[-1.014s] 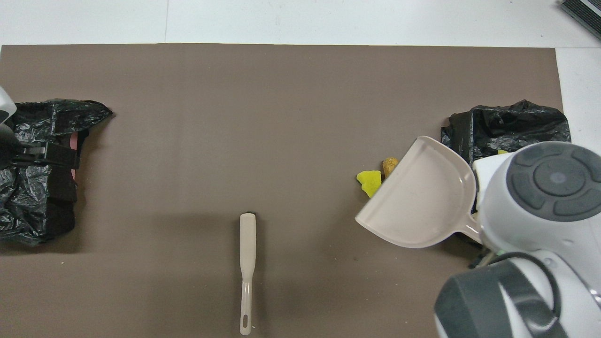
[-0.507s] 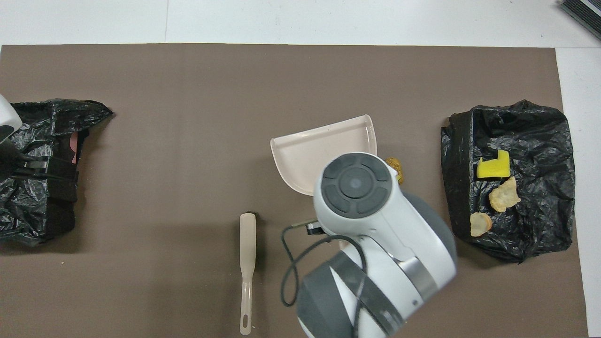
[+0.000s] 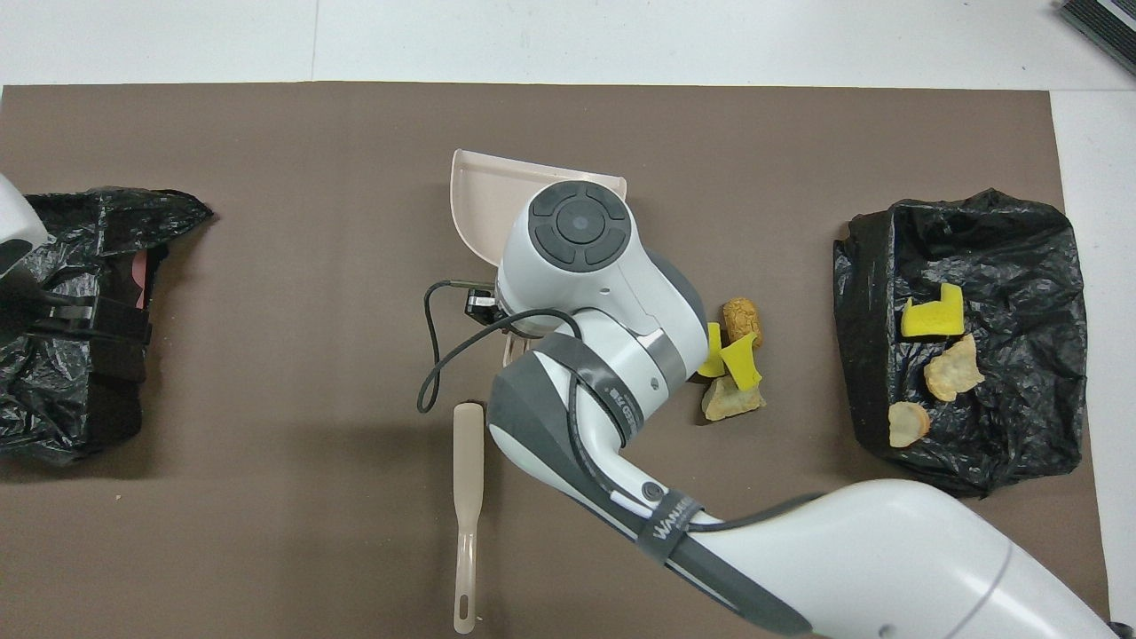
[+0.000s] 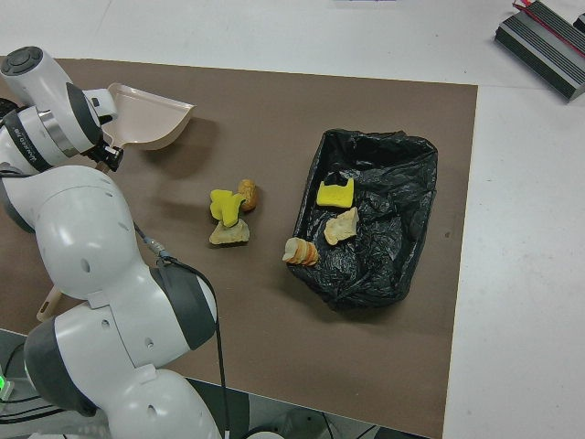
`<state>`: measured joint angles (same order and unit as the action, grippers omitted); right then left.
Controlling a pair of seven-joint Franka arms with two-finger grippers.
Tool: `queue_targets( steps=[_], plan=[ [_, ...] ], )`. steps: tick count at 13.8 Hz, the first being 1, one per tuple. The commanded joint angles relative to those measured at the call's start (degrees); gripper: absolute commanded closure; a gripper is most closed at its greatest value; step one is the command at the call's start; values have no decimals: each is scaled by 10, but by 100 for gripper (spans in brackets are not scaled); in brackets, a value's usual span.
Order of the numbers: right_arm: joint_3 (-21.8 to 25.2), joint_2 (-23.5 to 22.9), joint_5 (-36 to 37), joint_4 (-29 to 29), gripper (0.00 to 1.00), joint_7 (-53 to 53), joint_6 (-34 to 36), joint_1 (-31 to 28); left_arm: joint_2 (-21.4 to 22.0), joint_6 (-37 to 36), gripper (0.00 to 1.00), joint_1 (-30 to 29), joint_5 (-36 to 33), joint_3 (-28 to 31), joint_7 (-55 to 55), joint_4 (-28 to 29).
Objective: Sweep and dump trash in bin
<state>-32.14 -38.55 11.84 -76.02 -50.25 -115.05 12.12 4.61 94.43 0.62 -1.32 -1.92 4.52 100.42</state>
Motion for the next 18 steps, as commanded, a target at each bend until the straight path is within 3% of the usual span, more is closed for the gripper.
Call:
queue_targets(
  steps=[1,4,5,6,10,15,18],
  plan=[
    [-20,-65,65,53,100,-17,-25,12,-22,-23,0,7,3,4,5,-39],
    [-25,-81,85,52,100,-16,-38,24,-21,-21,0,12,7,4,7,-37],
    [-37,-82,85,52,68,-16,-35,23,-20,-16,0,13,8,4,15,-35],
    [-41,-78,86,47,1,-13,-31,20,-20,-16,0,13,10,4,20,-35],
    [-113,12,78,-46,0,2,-1,-41,-21,-14,0,13,10,4,29,-35],
    [-158,136,2,-197,0,-5,10,-48,-49,3,0,58,3,5,28,-36],
    [-173,181,-46,-283,0,-7,-7,-47,-83,42,0,99,5,5,28,-35]
  ],
)
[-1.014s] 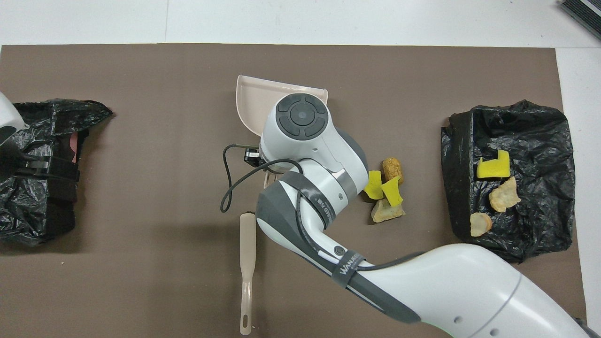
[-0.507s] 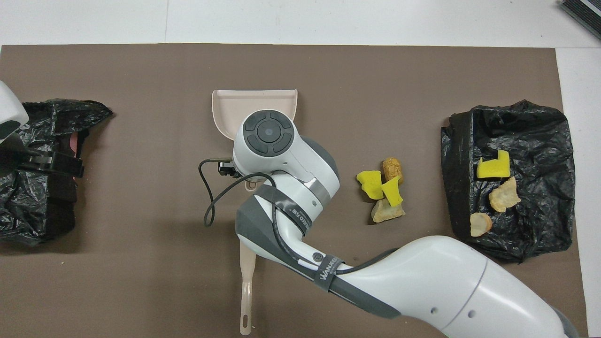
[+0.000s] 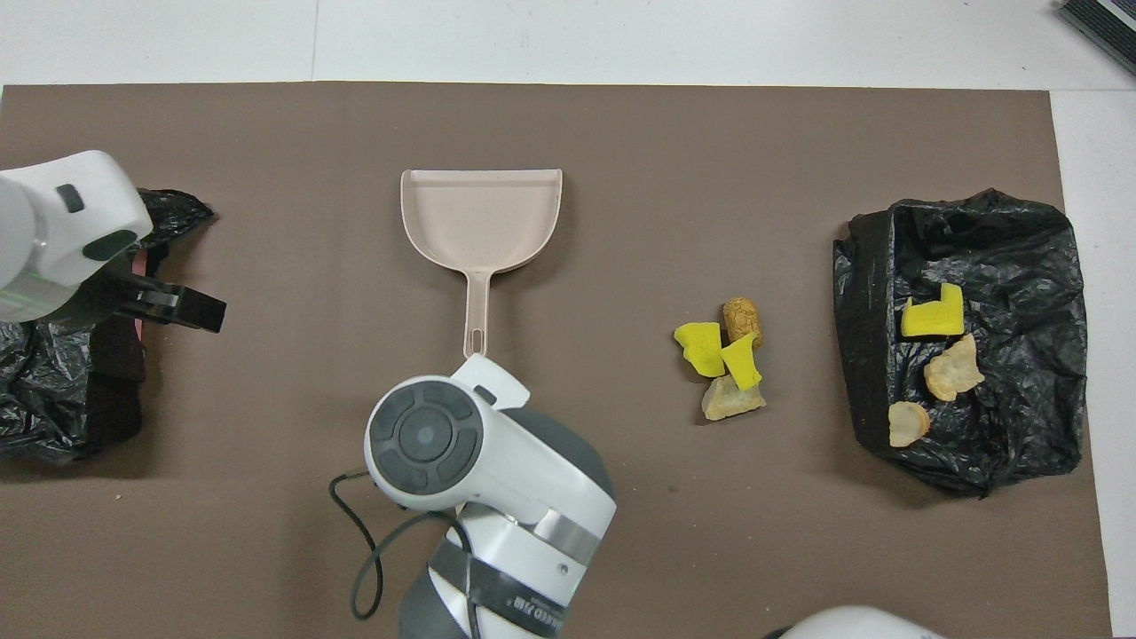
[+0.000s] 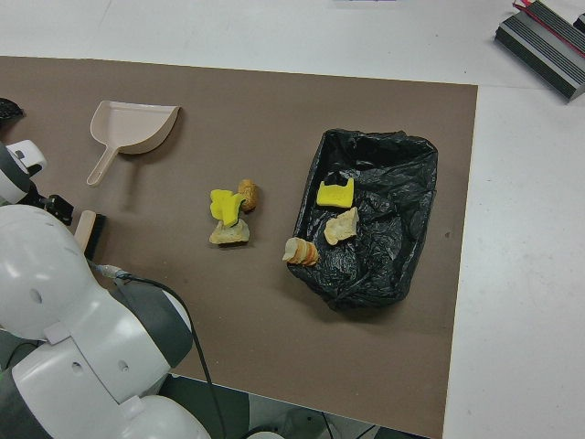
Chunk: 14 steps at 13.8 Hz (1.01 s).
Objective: Sweep and dump trash in bin
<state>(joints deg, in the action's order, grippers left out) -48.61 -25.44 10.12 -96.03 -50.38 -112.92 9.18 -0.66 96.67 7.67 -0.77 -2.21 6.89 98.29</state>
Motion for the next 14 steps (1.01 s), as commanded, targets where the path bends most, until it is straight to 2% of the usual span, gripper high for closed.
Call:
queue_targets(
  steps=[1,3,4,7,11,12,13,14],
  plan=[
    [-17,57,-30,-113,0,-9,-47,-17,-42,32,0,43,-1,8,4,-15],
    [-27,67,-30,-170,0,-39,-103,-16,-63,49,0,69,1,7,10,-11],
    [-27,65,-30,-179,0,-50,-125,-13,-72,60,0,89,2,8,11,-11],
    [-36,64,-38,-202,0,-54,-129,-14,-114,105,0,130,4,8,6,1],
    [-40,60,-46,-207,0,-60,-132,-12,-128,164,0,165,3,8,-66,36],
    [-42,60,-46,-207,4,-60,-133,-12,-137,173,0,170,4,8,-73,36],
    [-44,60,-46,-207,24,-60,-135,-12,-150,185,0,180,4,8,-96,34],
    [-44,60,-46,-207,65,-61,-138,-12,-159,200,0,186,5,8,-107,34]
  ],
)
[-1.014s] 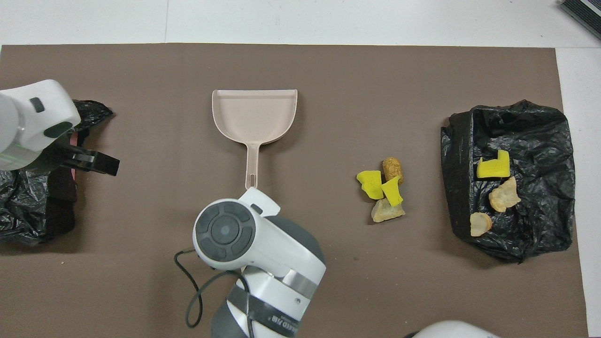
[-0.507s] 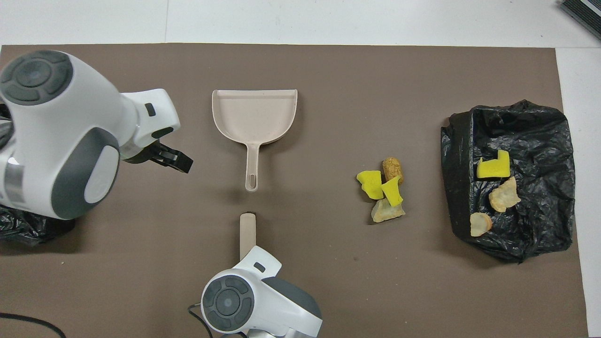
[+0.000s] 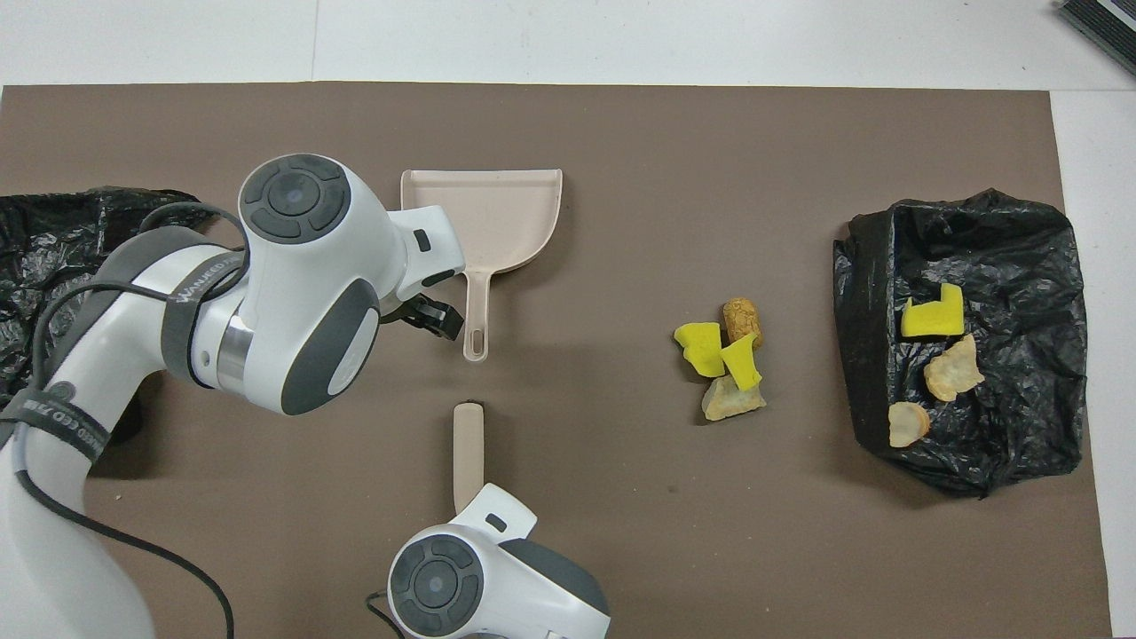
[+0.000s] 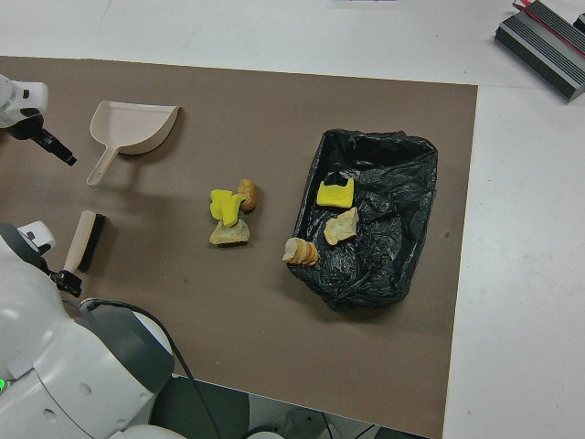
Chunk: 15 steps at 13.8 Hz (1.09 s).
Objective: Sweep and dump trash in bin
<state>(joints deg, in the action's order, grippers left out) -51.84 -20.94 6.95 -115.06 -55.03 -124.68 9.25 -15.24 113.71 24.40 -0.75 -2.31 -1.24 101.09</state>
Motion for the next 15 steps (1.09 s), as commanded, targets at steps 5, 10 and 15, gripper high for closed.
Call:
queue_targets(
  steps=[5,10,15],
  plan=[
    [-12,13,-14,-7,100,-27,-9,-13,-50,71,0,37,31,9,-124,-1],
    [-9,56,-14,25,100,-20,119,-24,-59,69,57,56,47,9,-198,-9],
    [45,183,-50,9,100,74,256,-57,-58,64,100,43,37,12,-187,-12]
  ],
)
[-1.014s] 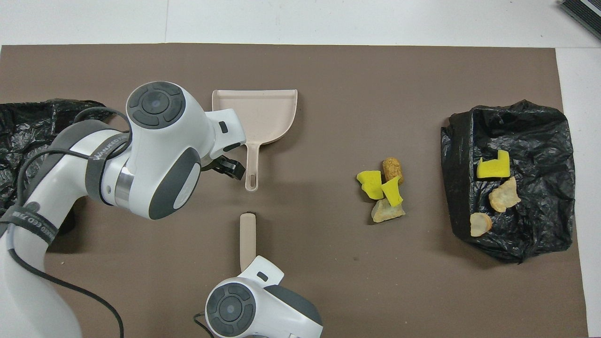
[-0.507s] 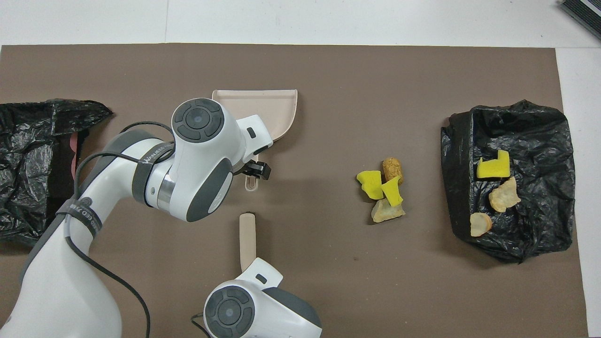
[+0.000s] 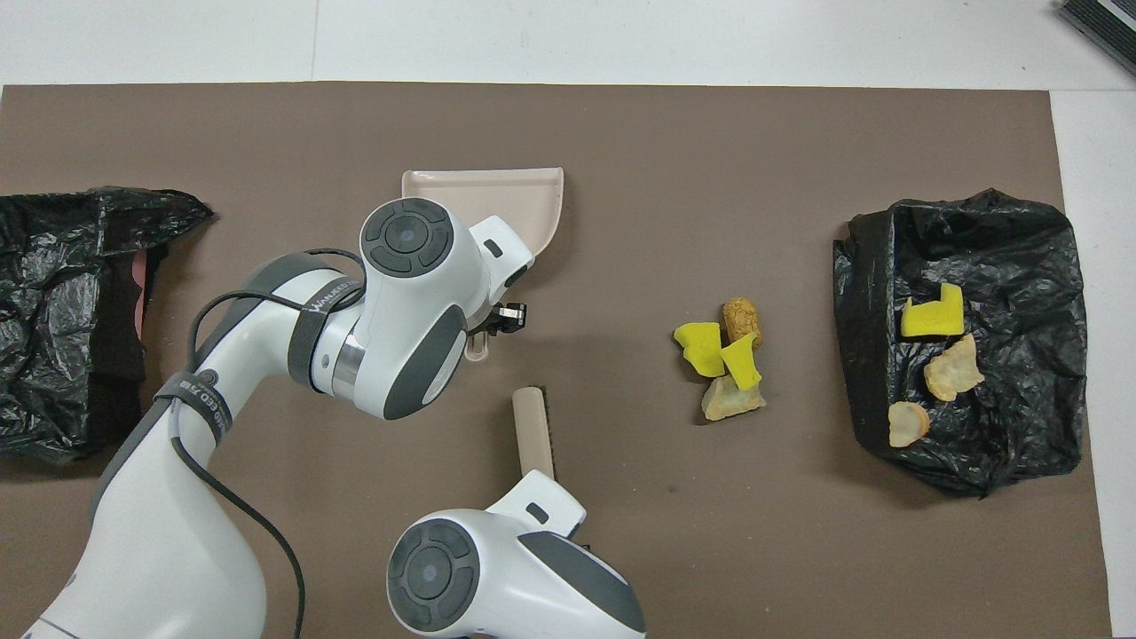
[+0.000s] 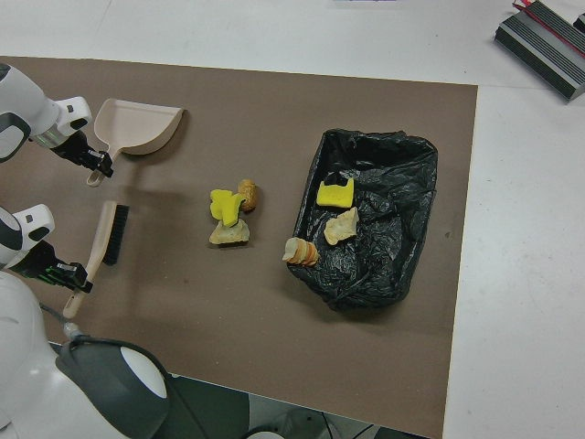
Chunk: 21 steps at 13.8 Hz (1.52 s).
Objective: Sweep and dump trash in bin
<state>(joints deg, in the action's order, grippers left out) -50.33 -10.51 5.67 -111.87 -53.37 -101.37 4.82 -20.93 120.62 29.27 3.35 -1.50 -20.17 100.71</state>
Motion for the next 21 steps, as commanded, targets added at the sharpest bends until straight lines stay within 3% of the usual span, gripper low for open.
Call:
queue_targets(
  steps=[1,4,6,11,14,18,21],
  plan=[
    [60,114,-57,-39,100,86,27,-13,4,-8,100,-8,-12,5,22,-8],
    [144,174,-64,-59,100,175,65,-13,25,-28,100,-44,-19,8,195,-8],
    [154,176,-48,-63,100,196,74,-16,31,-30,100,-68,-19,9,310,-8],
    [270,175,53,-119,100,361,33,-17,43,-33,100,-138,-19,8,572,-7],
    [328,168,101,-133,100,439,-13,-20,57,-70,100,-156,-19,9,726,-5],
    [353,149,109,-157,100,453,-78,-24,72,-91,100,-155,-26,11,978,16],
    [358,137,96,-173,100,436,-102,-24,112,-62,100,-115,-85,10,987,77]
  ],
)
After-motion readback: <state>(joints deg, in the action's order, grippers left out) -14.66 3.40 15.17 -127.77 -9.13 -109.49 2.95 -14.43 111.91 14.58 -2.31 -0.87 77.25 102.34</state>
